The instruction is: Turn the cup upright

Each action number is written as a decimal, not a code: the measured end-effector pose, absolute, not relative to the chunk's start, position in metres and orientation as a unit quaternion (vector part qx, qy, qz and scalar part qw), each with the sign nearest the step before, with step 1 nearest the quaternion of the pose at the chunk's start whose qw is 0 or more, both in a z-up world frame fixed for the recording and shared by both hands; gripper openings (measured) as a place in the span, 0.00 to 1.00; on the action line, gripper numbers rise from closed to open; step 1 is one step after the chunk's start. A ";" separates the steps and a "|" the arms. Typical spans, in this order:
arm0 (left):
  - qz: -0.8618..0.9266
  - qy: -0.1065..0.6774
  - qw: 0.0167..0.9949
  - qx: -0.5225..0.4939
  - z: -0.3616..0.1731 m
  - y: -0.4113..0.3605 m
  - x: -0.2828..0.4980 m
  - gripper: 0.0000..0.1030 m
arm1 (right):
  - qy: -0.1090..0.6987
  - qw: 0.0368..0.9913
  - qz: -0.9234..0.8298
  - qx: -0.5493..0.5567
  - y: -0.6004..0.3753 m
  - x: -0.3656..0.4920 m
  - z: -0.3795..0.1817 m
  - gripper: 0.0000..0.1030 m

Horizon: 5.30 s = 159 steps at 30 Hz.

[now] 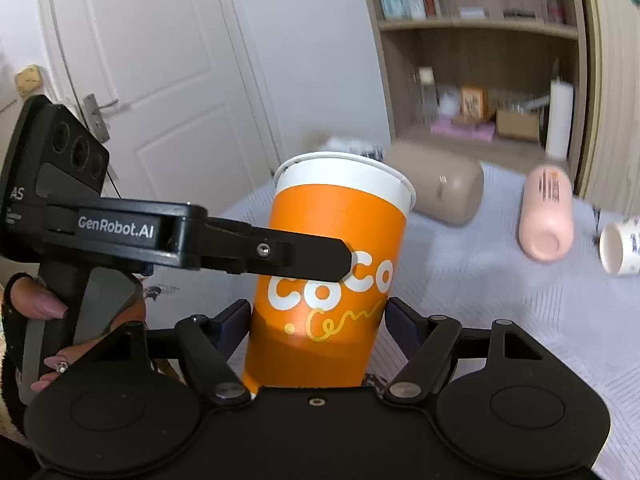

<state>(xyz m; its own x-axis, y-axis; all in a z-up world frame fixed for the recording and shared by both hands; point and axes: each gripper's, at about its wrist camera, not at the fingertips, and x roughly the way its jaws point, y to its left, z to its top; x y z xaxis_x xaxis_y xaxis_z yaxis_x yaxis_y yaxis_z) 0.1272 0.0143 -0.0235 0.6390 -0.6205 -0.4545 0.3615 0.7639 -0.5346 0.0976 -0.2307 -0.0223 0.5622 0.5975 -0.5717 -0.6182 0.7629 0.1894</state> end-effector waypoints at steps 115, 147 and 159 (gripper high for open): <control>-0.095 0.268 0.958 -0.043 0.044 -0.030 0.053 1.00 | 0.251 0.962 0.089 -0.063 -0.281 0.049 0.001 1.00; -0.027 0.291 0.956 -0.001 0.063 -0.025 0.018 1.00 | 0.219 0.975 -0.004 -0.034 -0.282 -0.013 0.063 1.00; -0.023 0.287 0.958 0.017 0.061 -0.027 0.021 1.00 | 0.231 0.972 -0.016 -0.040 -0.280 -0.008 0.055 1.00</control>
<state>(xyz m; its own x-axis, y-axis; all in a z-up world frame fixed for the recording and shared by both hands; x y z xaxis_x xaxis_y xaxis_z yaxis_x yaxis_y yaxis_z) 0.0212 -0.0271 0.0609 0.8347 -0.0337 -0.5497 0.0533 0.9984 0.0197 -0.0076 -0.2799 0.0552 0.8925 -0.0498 -0.4482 0.0127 0.9963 -0.0854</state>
